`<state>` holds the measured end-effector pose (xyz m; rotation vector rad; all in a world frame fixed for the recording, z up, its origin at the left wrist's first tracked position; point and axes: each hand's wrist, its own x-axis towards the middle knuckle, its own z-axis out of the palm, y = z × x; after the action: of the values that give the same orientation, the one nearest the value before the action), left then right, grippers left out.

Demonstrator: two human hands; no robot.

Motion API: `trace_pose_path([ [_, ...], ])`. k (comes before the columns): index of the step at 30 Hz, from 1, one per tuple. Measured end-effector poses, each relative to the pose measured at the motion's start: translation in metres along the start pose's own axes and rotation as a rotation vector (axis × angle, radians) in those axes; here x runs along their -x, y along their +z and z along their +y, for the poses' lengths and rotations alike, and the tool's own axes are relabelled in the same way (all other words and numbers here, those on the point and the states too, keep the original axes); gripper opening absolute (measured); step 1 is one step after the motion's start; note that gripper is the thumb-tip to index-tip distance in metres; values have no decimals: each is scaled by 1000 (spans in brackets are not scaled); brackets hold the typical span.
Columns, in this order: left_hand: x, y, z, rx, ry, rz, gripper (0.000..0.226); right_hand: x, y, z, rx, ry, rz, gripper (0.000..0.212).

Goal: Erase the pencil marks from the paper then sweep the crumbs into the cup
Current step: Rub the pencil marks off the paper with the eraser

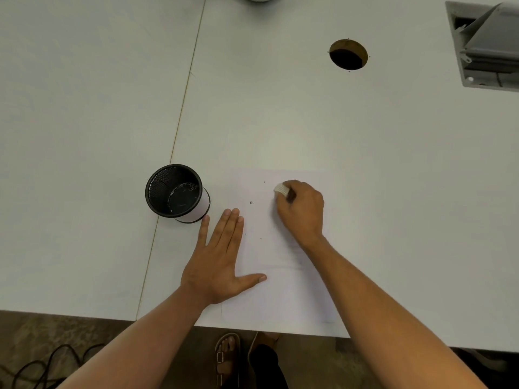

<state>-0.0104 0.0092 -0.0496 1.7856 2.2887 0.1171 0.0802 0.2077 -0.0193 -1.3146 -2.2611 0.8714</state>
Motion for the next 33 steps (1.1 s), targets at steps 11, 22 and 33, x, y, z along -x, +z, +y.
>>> trace_pose_path([
  [11,0,0,0,-9,-5,-12,115,25,9,-7,10,-88,-88,14],
  [22,0,0,-1,10,4,-6,114,73,12,-13,1,-203,-239,20],
  [33,0,0,0,-22,-4,-18,115,38,13,-13,12,-128,-85,14],
])
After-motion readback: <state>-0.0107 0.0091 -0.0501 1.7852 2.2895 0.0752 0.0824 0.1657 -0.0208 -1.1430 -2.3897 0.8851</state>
